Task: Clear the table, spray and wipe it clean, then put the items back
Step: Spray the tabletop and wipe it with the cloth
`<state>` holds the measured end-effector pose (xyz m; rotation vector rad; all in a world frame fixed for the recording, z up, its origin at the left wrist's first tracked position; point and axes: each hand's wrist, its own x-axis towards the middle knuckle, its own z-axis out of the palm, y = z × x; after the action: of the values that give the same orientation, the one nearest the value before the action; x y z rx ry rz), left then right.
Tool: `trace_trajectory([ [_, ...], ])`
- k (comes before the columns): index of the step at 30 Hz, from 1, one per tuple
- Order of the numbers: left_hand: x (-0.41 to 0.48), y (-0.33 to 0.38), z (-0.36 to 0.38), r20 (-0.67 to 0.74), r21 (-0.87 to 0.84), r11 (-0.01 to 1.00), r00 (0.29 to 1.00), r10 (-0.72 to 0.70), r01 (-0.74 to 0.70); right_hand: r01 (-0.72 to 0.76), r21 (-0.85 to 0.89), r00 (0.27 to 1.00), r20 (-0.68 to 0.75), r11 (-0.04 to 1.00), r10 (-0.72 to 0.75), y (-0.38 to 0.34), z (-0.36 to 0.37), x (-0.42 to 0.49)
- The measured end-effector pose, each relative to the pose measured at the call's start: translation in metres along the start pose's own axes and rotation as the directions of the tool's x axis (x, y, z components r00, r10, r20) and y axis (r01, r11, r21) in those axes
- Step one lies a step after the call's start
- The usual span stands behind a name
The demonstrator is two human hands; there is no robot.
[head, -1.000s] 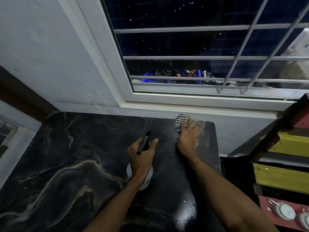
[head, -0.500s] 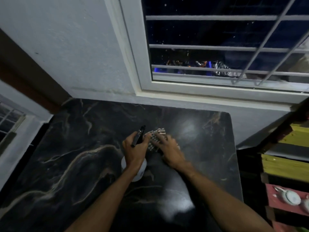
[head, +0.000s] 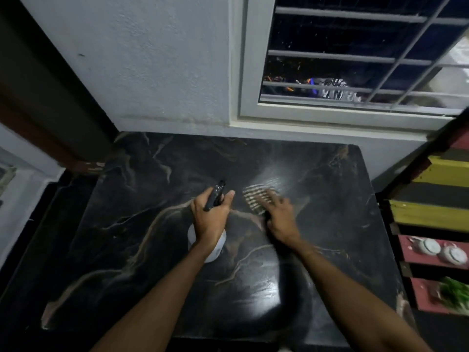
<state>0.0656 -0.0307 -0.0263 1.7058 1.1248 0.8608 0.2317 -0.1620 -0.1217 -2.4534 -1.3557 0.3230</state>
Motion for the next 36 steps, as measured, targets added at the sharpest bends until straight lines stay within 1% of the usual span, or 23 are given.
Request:
trace_trajectory([
  [2,-0.006,-0.002,-0.011,0.011,-0.019,1.000,1.000,-0.003,0.004,-0.329,-0.016,0.938,-0.118,0.944,0.325,0.028,-0.006,-0.014],
  [3,-0.009,-0.003,-0.015,0.011,-0.015,1.000,1.000,0.001,-0.001,-0.390,-0.008,0.913,-0.133,0.921,0.386,0.023,-0.004,-0.024],
  [4,-0.013,-0.005,-0.018,0.017,0.003,1.000,1.000,0.015,-0.015,-0.370,0.005,0.920,-0.137,0.929,0.367,0.006,0.003,-0.035],
  [5,-0.018,-0.006,-0.021,0.024,0.024,0.999,0.999,0.037,-0.037,-0.280,0.037,0.951,-0.122,0.959,0.282,-0.019,0.013,-0.047],
  [7,-0.030,-0.004,-0.024,0.021,0.069,0.996,0.998,0.063,-0.064,0.032,0.066,0.999,0.014,0.997,-0.033,-0.067,0.035,-0.076],
  [9,-0.042,-0.003,-0.027,0.013,0.106,0.994,0.999,0.040,-0.041,0.248,0.048,0.960,0.120,0.968,-0.252,-0.074,0.038,-0.095],
  [10,-0.051,-0.002,-0.027,0.012,0.115,0.993,1.000,0.021,-0.023,0.211,0.056,0.972,0.097,0.976,-0.216,-0.054,0.028,-0.101],
  [12,-0.066,0.000,-0.029,0.016,0.116,0.993,1.000,-0.013,0.011,-0.104,0.052,0.994,-0.017,0.993,0.105,0.000,0.010,-0.113],
  [14,-0.084,0.003,-0.031,0.006,0.119,0.992,0.999,-0.032,0.031,-0.468,0.087,0.876,-0.086,0.879,0.475,0.041,-0.007,-0.137],
  [15,-0.094,0.006,-0.033,-0.015,0.115,0.992,0.999,-0.041,0.042,-0.532,0.095,0.838,-0.082,0.841,0.539,0.041,-0.010,-0.147],
  [17,-0.115,0.013,-0.037,-0.050,0.119,0.992,0.998,-0.036,0.041,-0.412,0.108,0.904,-0.081,0.905,0.421,0.003,-0.001,-0.160],
  [19,-0.131,0.011,-0.041,-0.054,0.149,0.989,0.998,-0.013,0.021,-0.089,0.119,0.996,0.037,0.989,0.086,-0.052,0.025,-0.174],
  [21,-0.146,0.010,-0.048,-0.070,0.176,0.984,0.998,-0.008,0.020,0.215,0.103,0.962,0.147,0.971,-0.229,-0.080,0.041,-0.189],
  [22,-0.151,0.008,-0.053,-0.076,0.186,0.982,0.997,0.000,0.014,0.250,0.101,0.954,0.142,0.963,-0.263,-0.075,0.037,-0.190],
  [23,-0.155,0.006,-0.059,-0.089,0.194,0.981,0.996,0.006,0.011,0.192,0.096,0.972,0.118,0.977,-0.202,-0.064,0.033,-0.187],
  [25,-0.161,-0.001,-0.070,-0.106,0.193,0.981,0.994,0.000,0.020,-0.102,0.097,0.994,0.041,0.990,0.099,-0.037,0.023,-0.185],
  [27,-0.165,-0.011,-0.085,-0.134,0.171,0.984,0.990,-0.029,0.052,-0.323,0.131,0.946,0.019,0.937,0.323,-0.038,0.024,-0.184],
  [28,-0.166,-0.016,-0.095,-0.151,0.168,0.983,0.987,-0.050,0.075,-0.310,0.134,0.951,0.032,0.941,0.309,-0.061,0.028,-0.185],
  [30,-0.165,-0.025,-0.111,-0.165,0.185,0.978,0.984,-0.069,0.099,-0.092,0.135,0.991,0.111,0.987,0.077,-0.119,0.049,-0.193],
  [32,-0.163,-0.034,-0.132,-0.188,0.190,0.976,0.980,-0.072,0.108,0.198,0.131,0.945,0.239,0.971,-0.225,-0.164,0.076,-0.199],
  [33,-0.161,-0.040,-0.146,-0.203,0.188,0.975,0.976,-0.078,0.117,0.268,0.125,0.924,0.245,0.955,-0.292,-0.175,0.082,-0.196],
  [34,-0.156,-0.049,-0.165,-0.226,0.189,0.974,0.971,-0.079,0.123,0.251,0.119,0.933,0.235,0.961,-0.273,-0.181,0.088,-0.187],
  [36,-0.152,-0.066,-0.192,-0.254,0.177,0.974,0.962,-0.097,0.145,0.023,0.083,0.988,0.151,0.996,-0.035,-0.171,0.091,-0.175],
])
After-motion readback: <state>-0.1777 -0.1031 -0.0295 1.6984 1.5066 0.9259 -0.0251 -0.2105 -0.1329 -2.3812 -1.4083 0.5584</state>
